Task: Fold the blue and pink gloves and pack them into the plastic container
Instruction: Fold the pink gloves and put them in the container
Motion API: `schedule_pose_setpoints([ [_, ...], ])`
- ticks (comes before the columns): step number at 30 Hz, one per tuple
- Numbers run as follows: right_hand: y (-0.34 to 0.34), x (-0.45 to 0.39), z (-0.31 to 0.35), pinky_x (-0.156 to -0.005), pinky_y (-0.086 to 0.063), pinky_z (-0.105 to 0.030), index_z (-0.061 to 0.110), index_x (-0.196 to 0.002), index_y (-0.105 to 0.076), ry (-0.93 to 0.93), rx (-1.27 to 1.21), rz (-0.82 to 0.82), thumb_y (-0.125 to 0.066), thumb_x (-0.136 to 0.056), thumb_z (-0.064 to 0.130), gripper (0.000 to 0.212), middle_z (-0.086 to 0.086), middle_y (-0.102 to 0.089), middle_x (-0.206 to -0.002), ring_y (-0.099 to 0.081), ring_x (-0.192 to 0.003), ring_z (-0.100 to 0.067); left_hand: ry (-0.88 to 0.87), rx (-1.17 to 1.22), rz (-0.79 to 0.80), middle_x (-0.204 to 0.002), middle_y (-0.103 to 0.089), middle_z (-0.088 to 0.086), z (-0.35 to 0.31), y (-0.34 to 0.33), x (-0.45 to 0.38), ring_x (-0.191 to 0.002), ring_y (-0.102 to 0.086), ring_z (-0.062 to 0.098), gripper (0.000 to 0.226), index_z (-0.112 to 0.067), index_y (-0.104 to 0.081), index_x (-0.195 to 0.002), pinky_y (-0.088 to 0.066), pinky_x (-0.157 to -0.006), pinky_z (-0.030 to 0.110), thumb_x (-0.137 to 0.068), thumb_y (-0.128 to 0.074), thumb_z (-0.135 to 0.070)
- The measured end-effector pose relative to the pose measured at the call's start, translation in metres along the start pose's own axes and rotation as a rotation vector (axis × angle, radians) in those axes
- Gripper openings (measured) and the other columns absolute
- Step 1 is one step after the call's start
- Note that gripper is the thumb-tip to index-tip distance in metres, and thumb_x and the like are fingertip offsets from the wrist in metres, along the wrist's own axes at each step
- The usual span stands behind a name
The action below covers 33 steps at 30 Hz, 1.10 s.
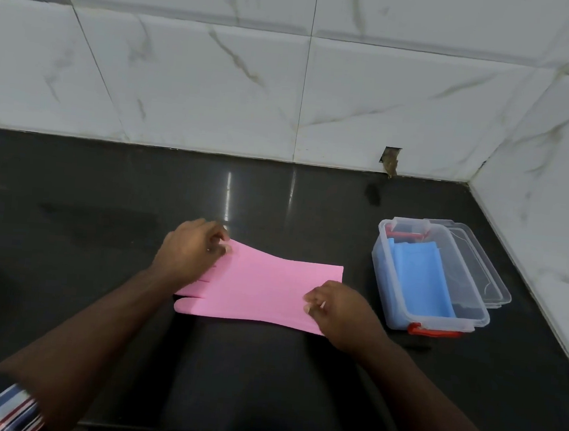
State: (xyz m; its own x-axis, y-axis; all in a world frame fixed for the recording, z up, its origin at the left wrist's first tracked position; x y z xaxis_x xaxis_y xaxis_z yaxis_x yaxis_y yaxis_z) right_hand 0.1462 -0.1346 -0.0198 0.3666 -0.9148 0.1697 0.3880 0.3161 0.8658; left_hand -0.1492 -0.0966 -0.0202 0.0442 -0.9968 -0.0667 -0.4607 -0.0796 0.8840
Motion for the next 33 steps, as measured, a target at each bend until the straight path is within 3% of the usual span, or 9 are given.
schedule_pose_setpoints([
  [4,0.012,-0.018,-0.023,-0.102,-0.044,-0.032,0.025,-0.128,-0.061,-0.2,0.039,-0.201,-0.061,-0.093,0.031,0.035,0.003,-0.058,-0.131,-0.056,-0.117,-0.015,-0.182,-0.028,0.315,-0.088,-0.063,-0.019,-0.019,0.004,0.032,-0.079,-0.055,-0.003,0.012,-0.036,-0.066,-0.085,-0.043,-0.071,0.022,-0.079,-0.075,-0.041],
  [8,0.012,-0.037,-0.039,-0.109,-0.043,-0.04,0.024,-0.142,-0.047,-0.355,0.178,-0.18,-0.06,-0.093,0.037,0.052,-0.001,-0.05,-0.145,-0.051,-0.13,-0.022,-0.304,-0.305,0.447,-0.106,-0.056,-0.021,-0.006,0.0,0.056,-0.099,-0.05,0.0,0.043,-0.039,-0.06,-0.107,-0.045,-0.085,0.03,-0.071,-0.066,-0.061],
  [12,0.01,-0.044,-0.042,-0.107,-0.044,-0.04,0.023,-0.14,-0.05,-0.391,0.266,-0.149,-0.059,-0.093,0.039,0.051,-0.003,-0.051,-0.142,-0.053,-0.126,-0.024,-0.394,-0.289,0.351,-0.101,-0.063,-0.017,-0.002,0.005,0.065,-0.096,-0.058,0.007,0.019,-0.034,-0.066,-0.098,-0.049,-0.084,0.032,-0.083,-0.058,-0.041],
  [15,0.009,-0.045,-0.041,-0.107,-0.046,-0.041,0.026,-0.136,-0.055,-0.379,0.258,-0.163,-0.061,-0.092,0.04,0.047,-0.002,-0.054,-0.139,-0.056,-0.122,-0.023,-0.44,-0.268,0.279,-0.099,-0.068,-0.016,-0.004,0.016,0.064,-0.094,-0.063,0.008,0.028,-0.032,-0.07,-0.097,-0.052,-0.079,0.031,-0.085,-0.047,-0.041],
  [21,0.008,-0.043,-0.039,-0.105,-0.045,-0.04,0.026,-0.136,-0.053,-0.392,0.257,-0.151,-0.06,-0.092,0.043,0.048,-0.001,-0.055,-0.137,-0.056,-0.121,-0.023,-0.52,-0.303,0.114,-0.098,-0.068,-0.017,0.0,0.031,0.068,-0.09,-0.063,0.014,0.026,-0.036,-0.073,-0.097,-0.052,-0.069,0.035,-0.084,-0.051,-0.037],
  [25,0.007,-0.039,-0.038,-0.106,-0.045,-0.04,0.024,-0.135,-0.053,-0.399,0.274,-0.129,-0.059,-0.092,0.046,0.049,-0.002,-0.054,-0.137,-0.055,-0.122,-0.023,-0.389,-0.409,0.306,-0.11,-0.063,-0.023,0.009,0.014,0.077,-0.109,-0.056,0.007,0.036,-0.043,-0.069,-0.106,-0.041,-0.082,0.031,-0.085,-0.044,-0.06],
  [27,0.006,-0.038,-0.038,-0.106,-0.046,-0.04,0.023,-0.132,-0.054,-0.415,0.252,-0.123,-0.059,-0.09,0.049,0.05,-0.002,-0.056,-0.133,-0.056,-0.119,-0.023,-0.316,-0.35,0.27,-0.107,-0.062,-0.025,0.003,0.013,0.077,-0.108,-0.053,0.003,0.048,-0.044,-0.069,-0.105,-0.037,-0.085,0.03,-0.081,-0.036,-0.071],
  [30,0.007,-0.038,-0.037,-0.101,-0.05,-0.039,0.023,-0.122,-0.06,-0.421,0.215,-0.14,-0.062,-0.088,0.05,0.044,-0.001,-0.061,-0.121,-0.059,-0.108,-0.02,-0.323,-0.278,0.185,-0.114,-0.063,-0.022,-0.019,0.007,0.072,-0.115,-0.052,0.006,0.052,-0.043,-0.066,-0.114,-0.036,-0.093,0.032,-0.082,-0.034,-0.068],
  [33,0.011,-0.038,-0.035,-0.093,-0.054,-0.036,0.019,-0.102,-0.065,-0.442,0.097,-0.166,-0.067,-0.087,0.04,0.026,0.0,-0.065,-0.105,-0.06,-0.094,-0.017,-0.374,-0.305,0.249,-0.138,-0.054,-0.015,-0.036,-0.013,0.065,-0.134,-0.043,0.013,0.058,-0.039,-0.054,-0.135,-0.031,-0.108,0.041,-0.086,-0.039,-0.066],
])
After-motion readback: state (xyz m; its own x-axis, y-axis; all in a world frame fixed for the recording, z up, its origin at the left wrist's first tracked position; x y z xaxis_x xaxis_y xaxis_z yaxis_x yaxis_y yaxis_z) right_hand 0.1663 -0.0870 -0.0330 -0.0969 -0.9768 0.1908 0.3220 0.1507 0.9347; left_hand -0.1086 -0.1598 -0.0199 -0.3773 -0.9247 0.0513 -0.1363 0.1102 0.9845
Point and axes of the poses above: each hand's wrist, its own x-axis away from the middle knuckle, its own y-axis out of the back of the hand, z = x × y, the point moved 3 cm from there along -x, towards the middle knuckle
